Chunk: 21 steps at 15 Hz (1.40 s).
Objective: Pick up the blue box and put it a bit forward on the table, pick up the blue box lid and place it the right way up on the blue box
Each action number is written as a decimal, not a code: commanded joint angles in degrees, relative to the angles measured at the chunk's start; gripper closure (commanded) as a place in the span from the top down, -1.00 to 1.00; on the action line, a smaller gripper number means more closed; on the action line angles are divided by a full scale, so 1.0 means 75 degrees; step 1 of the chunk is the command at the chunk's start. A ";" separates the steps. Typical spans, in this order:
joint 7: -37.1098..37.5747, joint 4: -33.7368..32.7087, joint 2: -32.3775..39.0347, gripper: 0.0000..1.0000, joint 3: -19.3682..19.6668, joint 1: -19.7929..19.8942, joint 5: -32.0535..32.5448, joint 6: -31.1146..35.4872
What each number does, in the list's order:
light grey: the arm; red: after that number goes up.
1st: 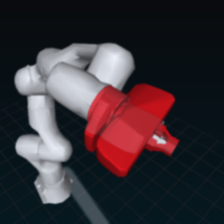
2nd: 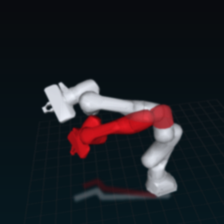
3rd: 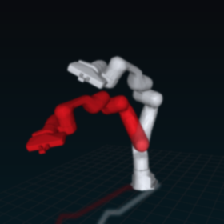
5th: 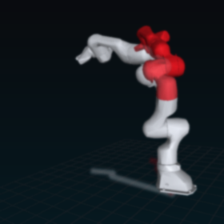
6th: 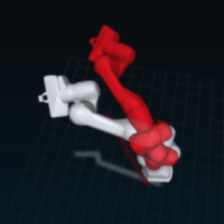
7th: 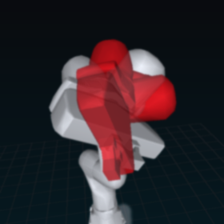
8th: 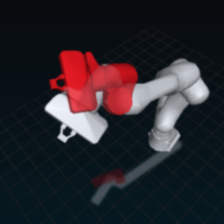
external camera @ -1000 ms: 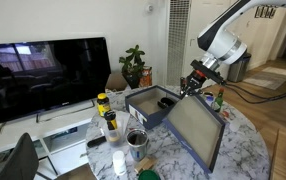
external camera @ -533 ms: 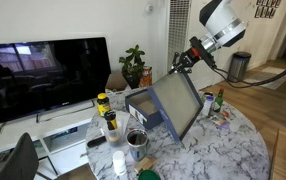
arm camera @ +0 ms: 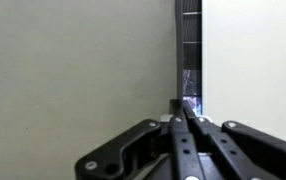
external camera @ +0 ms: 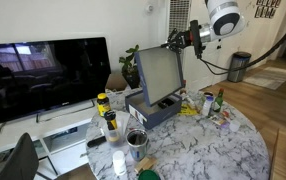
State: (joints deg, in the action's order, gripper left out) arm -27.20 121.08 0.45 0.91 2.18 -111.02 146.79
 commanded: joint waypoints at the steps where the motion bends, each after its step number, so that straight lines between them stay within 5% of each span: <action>1: -0.2083 -0.0859 0.0786 -0.99 0.0094 0.0079 -0.1941 -0.0745; 4: -0.3772 -0.1178 0.1447 -0.99 0.0266 0.0046 -0.2976 -0.1976; 5: -0.2797 -0.0879 0.0921 -0.99 0.0238 -0.0048 -0.2341 -0.1354; 11: -0.2929 -0.0956 0.1043 -0.99 0.0272 -0.0062 -0.2412 -0.1483; 21: -0.4533 -0.1459 0.2984 -0.99 0.0676 0.0273 -0.3636 -0.4559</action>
State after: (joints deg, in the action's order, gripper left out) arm -57.60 112.39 17.92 5.50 3.62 -134.44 118.55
